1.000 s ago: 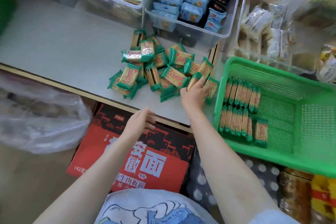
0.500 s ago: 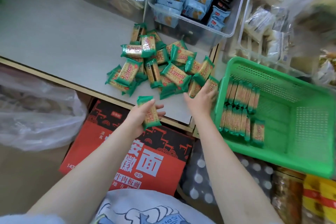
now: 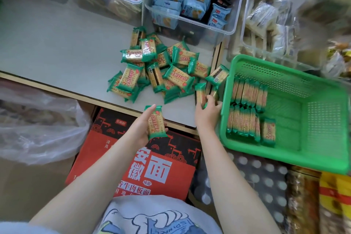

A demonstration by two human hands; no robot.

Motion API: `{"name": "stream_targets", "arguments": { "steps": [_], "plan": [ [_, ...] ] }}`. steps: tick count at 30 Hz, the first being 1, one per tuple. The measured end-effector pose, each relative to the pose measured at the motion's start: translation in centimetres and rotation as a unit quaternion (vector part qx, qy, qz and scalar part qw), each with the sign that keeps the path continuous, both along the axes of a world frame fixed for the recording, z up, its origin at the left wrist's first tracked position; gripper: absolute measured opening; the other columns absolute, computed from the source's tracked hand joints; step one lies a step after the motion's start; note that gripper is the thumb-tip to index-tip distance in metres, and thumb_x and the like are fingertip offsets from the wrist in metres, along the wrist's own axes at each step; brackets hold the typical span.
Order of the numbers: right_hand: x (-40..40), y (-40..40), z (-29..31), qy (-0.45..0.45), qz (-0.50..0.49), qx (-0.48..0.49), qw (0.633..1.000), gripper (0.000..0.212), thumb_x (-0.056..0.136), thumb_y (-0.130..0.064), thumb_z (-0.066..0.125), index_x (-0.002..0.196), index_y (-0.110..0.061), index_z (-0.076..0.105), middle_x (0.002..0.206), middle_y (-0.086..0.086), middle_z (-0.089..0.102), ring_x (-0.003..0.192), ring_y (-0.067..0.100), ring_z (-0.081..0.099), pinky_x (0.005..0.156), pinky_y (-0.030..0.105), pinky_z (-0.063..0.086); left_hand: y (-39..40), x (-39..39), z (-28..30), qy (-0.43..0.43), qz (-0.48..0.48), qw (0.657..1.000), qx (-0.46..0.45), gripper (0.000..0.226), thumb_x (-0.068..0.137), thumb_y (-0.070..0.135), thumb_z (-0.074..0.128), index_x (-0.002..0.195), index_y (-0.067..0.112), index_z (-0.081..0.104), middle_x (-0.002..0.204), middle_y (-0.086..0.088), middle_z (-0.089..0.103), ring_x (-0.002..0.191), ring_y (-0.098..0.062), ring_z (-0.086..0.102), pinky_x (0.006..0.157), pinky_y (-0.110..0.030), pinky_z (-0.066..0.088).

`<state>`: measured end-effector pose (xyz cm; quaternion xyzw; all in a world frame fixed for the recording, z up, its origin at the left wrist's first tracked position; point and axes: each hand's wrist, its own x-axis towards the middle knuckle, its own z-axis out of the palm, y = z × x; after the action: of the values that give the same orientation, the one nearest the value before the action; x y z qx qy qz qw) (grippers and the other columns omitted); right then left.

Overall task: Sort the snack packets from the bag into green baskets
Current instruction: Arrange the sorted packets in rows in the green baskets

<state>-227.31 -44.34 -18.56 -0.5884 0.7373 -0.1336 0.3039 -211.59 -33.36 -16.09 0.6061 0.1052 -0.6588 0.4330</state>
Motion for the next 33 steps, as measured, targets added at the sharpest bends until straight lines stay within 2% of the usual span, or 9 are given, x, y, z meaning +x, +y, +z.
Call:
{"name": "stream_targets", "arguments": {
  "steps": [4, 7, 10, 13, 16, 20, 25, 29, 33],
  "plan": [
    [-0.5, 2.7, 3.5, -0.136, -0.003, 0.044, 0.990, 0.027, 0.098, -0.027, 0.062, 0.121, -0.016, 0.054, 0.115, 0.002, 0.052, 0.096, 0.017, 0.055, 0.079, 0.027, 0.038, -0.2, -0.6, 0.8, -0.014, -0.013, 1.000, -0.019, 0.055, 0.096, 0.048, 0.056, 0.126, 0.003, 0.061, 0.106, -0.017, 0.071, 0.097, -0.029, 0.069, 0.091, -0.043, 0.054],
    [-1.4, 5.5, 7.0, -0.296, -0.033, 0.128, 0.946, 0.028, 0.096, -0.030, 0.065, 0.121, -0.024, 0.052, 0.112, -0.009, 0.063, 0.104, 0.006, 0.060, 0.081, 0.024, 0.045, -0.6, -1.3, 1.8, -0.017, -0.058, 0.997, -0.053, 0.056, 0.095, 0.054, 0.053, 0.133, 0.012, 0.057, 0.129, -0.018, 0.065, 0.112, -0.029, 0.065, 0.097, -0.045, 0.052],
    [-2.5, 7.4, 9.1, -0.391, -0.048, 0.142, 0.908, 0.043, 0.094, -0.020, 0.069, 0.129, -0.029, 0.047, 0.114, -0.007, 0.067, 0.103, 0.000, 0.062, 0.085, 0.019, 0.049, -1.1, -2.8, 3.4, -0.006, -0.131, 0.987, -0.091, 0.057, 0.089, 0.059, 0.049, 0.124, 0.016, 0.062, 0.122, -0.015, 0.069, 0.107, -0.028, 0.068, 0.095, -0.043, 0.053],
    [-3.3, 8.2, 10.3, -0.356, 0.014, 0.158, 0.921, 0.035, 0.091, -0.017, 0.068, 0.120, -0.030, 0.053, 0.110, -0.006, 0.066, 0.099, -0.001, 0.062, 0.084, 0.021, 0.047, -1.6, -4.8, 4.3, -0.003, -0.168, 0.974, -0.149, 0.067, 0.086, 0.058, 0.066, 0.135, 0.013, 0.054, 0.122, -0.015, 0.069, 0.105, -0.029, 0.068, 0.083, -0.036, 0.058],
    [-5.0, 8.3, 11.1, -0.203, 0.119, 0.107, 0.966, 0.045, 0.078, -0.038, 0.058, 0.120, -0.022, 0.051, 0.122, -0.002, 0.046, 0.117, 0.013, 0.044, 0.100, 0.031, 0.041, -2.3, -7.3, 5.6, -0.022, -0.144, 0.976, -0.160, 0.064, 0.078, 0.039, 0.081, 0.131, 0.017, 0.052, 0.108, -0.009, 0.071, 0.089, -0.021, 0.073, 0.068, -0.030, 0.057],
    [-8.4, 7.8, 13.4, -0.235, 0.133, 0.124, 0.955, 0.075, 0.094, -0.028, 0.051, 0.158, -0.024, 0.013, 0.160, -0.011, 0.009, 0.144, 0.006, 0.015, 0.114, 0.026, 0.019, -3.5, -11.0, 6.8, -0.024, -0.157, 0.969, -0.191, 0.068, 0.079, 0.031, 0.080, 0.137, 0.024, 0.044, 0.111, -0.008, 0.069, 0.083, -0.016, 0.074, 0.059, -0.028, 0.056],
    [-13.6, 6.2, 14.0, -0.194, 0.160, 0.081, 0.964, 0.083, 0.089, -0.041, 0.040, 0.152, -0.054, -0.012, 0.168, -0.004, 0.004, 0.154, 0.021, 0.007, 0.122, 0.048, 0.017, -6.1, -16.5, 7.9, -0.017, -0.239, 0.943, -0.231, 0.062, 0.088, 0.039, 0.074, 0.139, 0.017, 0.047, 0.119, -0.012, 0.069, 0.104, -0.027, 0.071, 0.076, -0.035, 0.059],
    [-18.6, 4.5, 14.3, -0.261, 0.083, 0.090, 0.957, 0.098, 0.092, -0.049, 0.059, 0.157, -0.040, -0.014, 0.166, -0.001, 0.018, 0.147, 0.018, 0.030, 0.117, 0.041, 0.032, -8.3, -21.0, 8.0, -0.050, -0.254, 0.943, -0.208, 0.079, 0.081, 0.061, 0.072, 0.139, 0.014, 0.047, 0.132, -0.013, 0.063, 0.114, -0.024, 0.067, 0.097, -0.042, 0.054],
    [-22.6, 1.9, 13.6, -0.324, -0.022, 0.148, 0.934, 0.100, 0.086, -0.046, 0.075, 0.160, -0.026, 0.012, 0.156, 0.000, 0.038, 0.143, 0.014, 0.038, 0.117, 0.039, 0.035, -9.8, -24.6, 8.3, -0.136, -0.310, 0.909, -0.243, 0.055, 0.090, 0.070, 0.045, 0.128, 0.030, 0.054, 0.127, 0.007, 0.062, 0.116, -0.003, 0.059, 0.105, -0.034, 0.045]
  ]
}}
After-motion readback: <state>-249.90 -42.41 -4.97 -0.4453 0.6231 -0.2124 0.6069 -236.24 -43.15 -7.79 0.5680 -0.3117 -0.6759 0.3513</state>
